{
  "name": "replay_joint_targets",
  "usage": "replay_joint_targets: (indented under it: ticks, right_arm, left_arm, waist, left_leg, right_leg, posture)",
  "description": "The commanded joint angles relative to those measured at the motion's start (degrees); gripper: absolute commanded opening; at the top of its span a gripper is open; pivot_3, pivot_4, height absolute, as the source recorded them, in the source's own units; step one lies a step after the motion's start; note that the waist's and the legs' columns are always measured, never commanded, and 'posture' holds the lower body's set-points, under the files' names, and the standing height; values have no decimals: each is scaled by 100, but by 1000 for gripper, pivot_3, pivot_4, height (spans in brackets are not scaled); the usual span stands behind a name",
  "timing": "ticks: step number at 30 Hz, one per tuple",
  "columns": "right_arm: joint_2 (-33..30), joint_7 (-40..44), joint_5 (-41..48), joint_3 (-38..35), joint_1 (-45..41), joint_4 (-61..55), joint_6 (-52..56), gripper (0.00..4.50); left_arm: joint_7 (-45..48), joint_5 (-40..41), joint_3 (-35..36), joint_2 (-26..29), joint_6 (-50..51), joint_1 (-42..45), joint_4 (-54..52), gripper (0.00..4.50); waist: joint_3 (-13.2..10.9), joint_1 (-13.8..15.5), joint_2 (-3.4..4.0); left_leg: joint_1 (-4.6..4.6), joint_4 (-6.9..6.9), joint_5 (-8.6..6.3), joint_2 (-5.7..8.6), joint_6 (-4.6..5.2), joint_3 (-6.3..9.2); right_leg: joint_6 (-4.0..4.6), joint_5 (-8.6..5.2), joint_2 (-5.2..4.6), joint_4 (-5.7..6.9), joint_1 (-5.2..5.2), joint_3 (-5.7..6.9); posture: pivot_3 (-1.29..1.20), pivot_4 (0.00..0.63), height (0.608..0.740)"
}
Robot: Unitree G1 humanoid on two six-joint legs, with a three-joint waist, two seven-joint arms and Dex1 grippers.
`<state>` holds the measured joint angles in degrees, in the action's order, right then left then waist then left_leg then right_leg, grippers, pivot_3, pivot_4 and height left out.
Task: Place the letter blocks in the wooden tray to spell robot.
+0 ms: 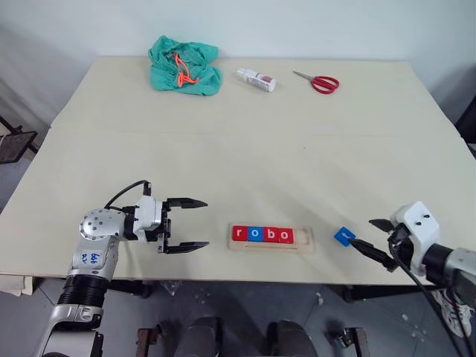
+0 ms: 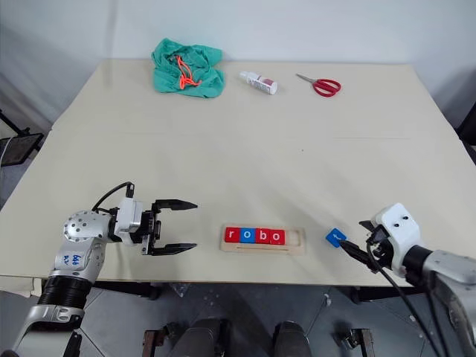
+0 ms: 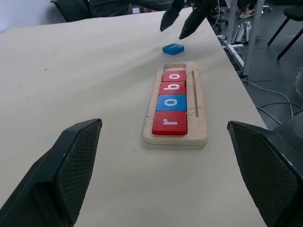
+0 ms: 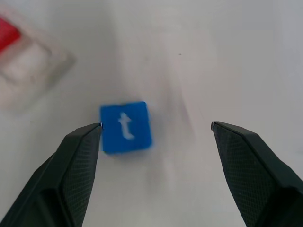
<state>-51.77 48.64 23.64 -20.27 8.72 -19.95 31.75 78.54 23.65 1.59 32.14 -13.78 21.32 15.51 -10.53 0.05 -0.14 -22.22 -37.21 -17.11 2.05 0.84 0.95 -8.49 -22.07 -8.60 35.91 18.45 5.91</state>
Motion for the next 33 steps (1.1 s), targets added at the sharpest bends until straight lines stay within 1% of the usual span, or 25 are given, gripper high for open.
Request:
replay_joint_targets:
  ticks: [1,4,6,9,13,17,24,28,33]
  right_arm:
    - [-529,1036,-176,286,-364,697,-838,3824]
    - [-737,1522,-284,596,-715,1182,-1194,3824]
    - [-780,1796,-498,943,-1168,1646,-1582,3824]
    - [-733,1900,-763,1283,-1646,2070,-1861,3824]
    - [-647,1870,-967,1441,-1925,2495,-2126,3824]
    - [-646,1880,-990,1452,-1938,2558,-2168,3824]
    - [-757,1968,-680,1192,-1491,1996,-1797,3824]
    - [-759,1908,-808,1196,-1433,2053,-1839,3824]
    - [-581,1720,-1010,1394,-1599,2209,-1957,3824]
  left_arm:
    - [-37,37,41,-4,-27,30,-99,4500]
    - [-66,37,36,-14,-20,14,-129,4500]
    - [-116,39,43,-18,-8,-37,-206,4500]
    - [-185,54,74,10,27,-131,-325,4500]
    - [-270,67,127,65,63,-260,-449,4500]
    - [-316,79,145,94,82,-328,-511,4500]
    - [-365,76,131,84,98,-343,-541,4500]
    - [-358,64,117,72,85,-302,-493,4500]
    - [-348,62,100,51,77,-271,-468,4500]
  waist:
    - [0,-7,-1]
    - [-1,-4,-2]
    - [-1,-3,-2]
    - [-2,-6,-3]
    - [-2,15,-3]
    - [-2,47,-3]
    - [-2,101,-3]
    - [-2,127,-3]
    - [-2,127,-3]
  left_leg:
    - [1,-3,0,-2,0,-4]
    - [-1,-5,0,-4,1,-1]
    - [-2,-6,0,-3,1,0]
    - [-6,-12,0,-2,1,1]
    - [-7,-12,0,-3,1,4]
    - [-11,-17,0,-3,1,5]
    - [-11,-20,0,-4,1,5]
    - [-11,-21,0,-4,1,4]
    - [-11,-21,0,-4,1,4]
  right_leg:
    - [0,0,0,-1,-3,2]
    - [0,0,0,-4,-5,7]
    - [0,0,-1,-5,-5,7]
    - [0,0,-2,-6,-5,8]
    - [0,0,-2,-5,-5,12]
    - [0,0,-2,-5,-6,17]
    - [0,0,-2,-5,-6,15]
    - [0,0,-2,-5,-6,14]
    - [0,0,-1,-6,-6,13]
  posture:
    - [0,150,740]
    - [0,150,740]
    - [0,150,740]
    - [0,150,740]
    - [0,150,740]
    - [0,150,740]
    - [0,150,740]
    - [0,150,740]
    - [0,150,740]
